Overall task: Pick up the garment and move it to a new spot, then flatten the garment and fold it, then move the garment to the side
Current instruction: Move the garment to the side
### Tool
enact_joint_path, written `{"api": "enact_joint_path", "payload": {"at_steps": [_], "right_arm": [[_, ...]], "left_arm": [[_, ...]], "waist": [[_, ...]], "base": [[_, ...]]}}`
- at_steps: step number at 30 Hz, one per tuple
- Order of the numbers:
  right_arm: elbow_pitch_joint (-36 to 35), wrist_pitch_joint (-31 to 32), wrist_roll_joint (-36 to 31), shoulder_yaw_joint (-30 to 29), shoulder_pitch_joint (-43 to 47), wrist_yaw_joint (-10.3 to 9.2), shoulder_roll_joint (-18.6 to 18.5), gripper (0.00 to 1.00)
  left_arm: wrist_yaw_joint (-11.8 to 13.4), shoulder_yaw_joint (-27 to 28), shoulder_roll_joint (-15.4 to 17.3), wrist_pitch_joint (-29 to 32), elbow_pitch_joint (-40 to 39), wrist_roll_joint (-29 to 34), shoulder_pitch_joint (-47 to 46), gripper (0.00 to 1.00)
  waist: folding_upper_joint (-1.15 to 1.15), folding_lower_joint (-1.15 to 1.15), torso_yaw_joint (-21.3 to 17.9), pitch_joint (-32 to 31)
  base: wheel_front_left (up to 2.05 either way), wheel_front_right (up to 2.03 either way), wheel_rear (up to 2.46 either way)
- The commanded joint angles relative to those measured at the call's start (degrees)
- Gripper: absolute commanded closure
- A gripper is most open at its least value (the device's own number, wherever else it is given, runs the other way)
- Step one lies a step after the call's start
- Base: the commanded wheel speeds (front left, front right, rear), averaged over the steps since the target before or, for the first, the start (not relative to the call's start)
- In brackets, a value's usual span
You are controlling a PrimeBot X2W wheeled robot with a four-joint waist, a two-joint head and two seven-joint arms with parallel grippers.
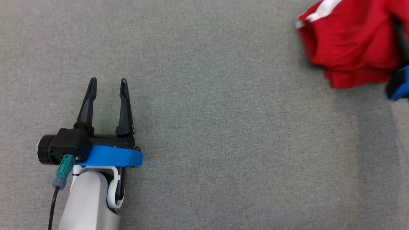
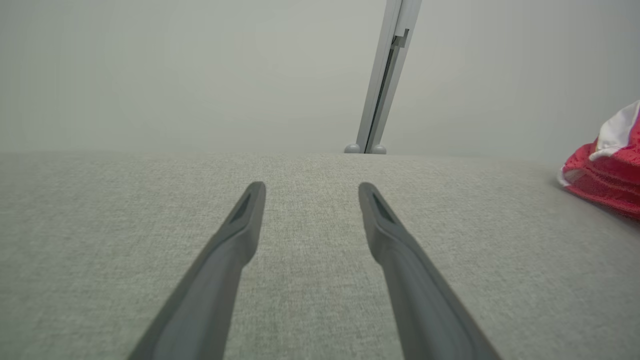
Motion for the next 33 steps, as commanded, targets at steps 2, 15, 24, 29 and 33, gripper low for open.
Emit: {"api": "enact_joint_path", "payload": {"at_steps": [2, 15, 24, 29, 33], "right_arm": [[-0.48, 1.44, 0.74, -1.50, -1.55, 0.00, -3.60, 1.00], [5.70, 7.60, 1.51, -7.05, -6.33, 0.00, -15.37, 1.00], [13.86, 8.40, -3.28, -8.98, -11.58, 0.01, -13.29, 0.00], [15.34, 4.20, -7.27, -13.27, -12.41, 0.01, -11.43, 0.00], [13.53, -0.09, -8.78, -14.82, -11.30, 0.01, -7.97, 0.00]], "left_arm": [[-0.14, 0.15, -0.03, -0.13, -0.80, 0.62, -1.34, 0.00], [-0.68, -0.05, 0.21, -0.12, -2.37, 1.68, -3.89, 0.00], [-0.88, -0.03, 0.32, -0.10, -1.95, 2.07, -4.57, 0.00], [-0.67, 0.72, 0.22, -0.11, -1.77, 1.53, -3.27, 0.00], [-0.38, 1.77, 0.26, -0.12, -1.58, 1.18, -1.67, 0.00]], "waist": [[0.00, 0.00, 0.42, 1.58], [0.00, 0.00, 0.61, 6.29], [0.00, 0.00, 0.79, 7.09], [0.00, 0.00, 0.79, 5.23], [0.00, 0.00, 0.69, 2.66]], "base": [[0.00, 0.00, 0.00], [0.00, 0.00, 0.00], [0.00, 0.00, 0.00], [0.00, 0.00, 0.00], [0.00, 0.00, 0.00]]}}
